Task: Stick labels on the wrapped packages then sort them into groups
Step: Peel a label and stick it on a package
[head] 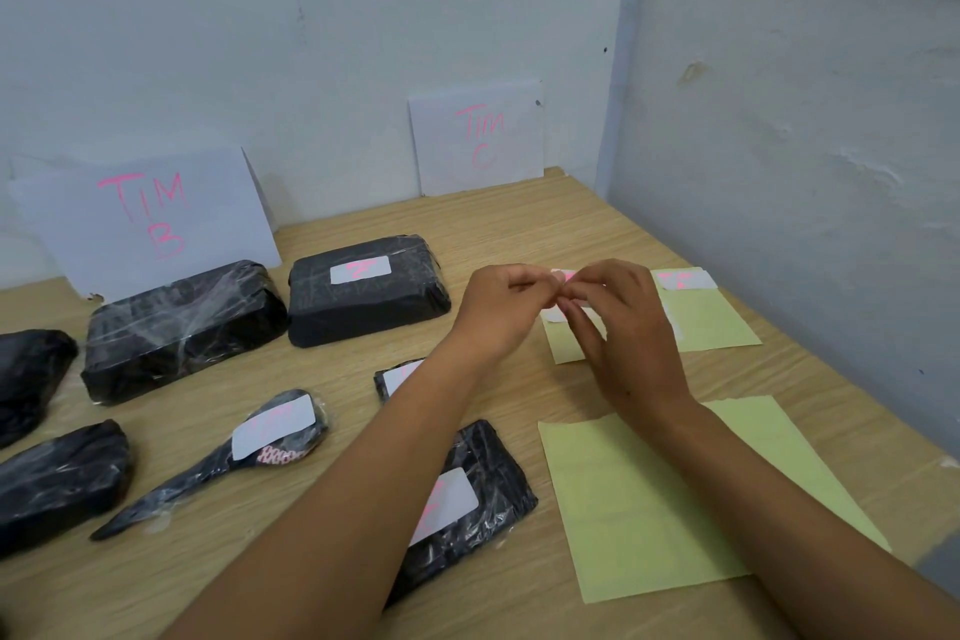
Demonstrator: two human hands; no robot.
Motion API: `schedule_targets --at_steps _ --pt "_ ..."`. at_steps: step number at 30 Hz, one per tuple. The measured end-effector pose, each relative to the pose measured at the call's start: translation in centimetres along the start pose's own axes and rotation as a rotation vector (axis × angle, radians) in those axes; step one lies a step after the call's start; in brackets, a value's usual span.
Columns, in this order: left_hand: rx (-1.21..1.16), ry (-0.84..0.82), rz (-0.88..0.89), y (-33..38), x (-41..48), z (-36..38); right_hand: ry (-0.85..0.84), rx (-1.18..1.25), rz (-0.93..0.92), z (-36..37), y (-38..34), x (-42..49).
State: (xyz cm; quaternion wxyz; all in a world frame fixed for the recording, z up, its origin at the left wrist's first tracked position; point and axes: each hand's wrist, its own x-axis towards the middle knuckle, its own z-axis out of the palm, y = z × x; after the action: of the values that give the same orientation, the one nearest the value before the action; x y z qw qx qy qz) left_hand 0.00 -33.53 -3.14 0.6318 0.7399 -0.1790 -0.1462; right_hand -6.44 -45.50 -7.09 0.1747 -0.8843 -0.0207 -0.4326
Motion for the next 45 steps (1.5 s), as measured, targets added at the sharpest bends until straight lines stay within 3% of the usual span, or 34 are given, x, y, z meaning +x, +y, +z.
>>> schedule_targets --at_steps 4,10,13,27,39,45 --pt "-0.090 0.047 -0.039 0.0 -0.9 -1.3 0.030 0.015 -0.053 -0.1 -0.9 0.1" --pt "-0.110 0.064 -0.055 0.5 -2.8 -3.3 0.032 0.384 0.437 -0.6 -3.4 0.7" --pt "-0.138 0.071 -0.053 0.7 -3.7 -4.5 -0.014 0.539 0.581 -0.6 -4.6 1.4" --pt "-0.201 0.388 0.020 0.4 -7.0 -13.8 -0.086 0.836 0.563 4.3 -14.3 4.2" --pt "-0.161 0.617 0.052 -0.3 -9.4 -22.3 -0.193 0.857 0.575 9.5 -21.2 7.1" --pt "-0.006 0.689 0.008 -0.9 -9.4 -26.2 -0.319 0.796 0.571 12.5 -23.4 8.1"
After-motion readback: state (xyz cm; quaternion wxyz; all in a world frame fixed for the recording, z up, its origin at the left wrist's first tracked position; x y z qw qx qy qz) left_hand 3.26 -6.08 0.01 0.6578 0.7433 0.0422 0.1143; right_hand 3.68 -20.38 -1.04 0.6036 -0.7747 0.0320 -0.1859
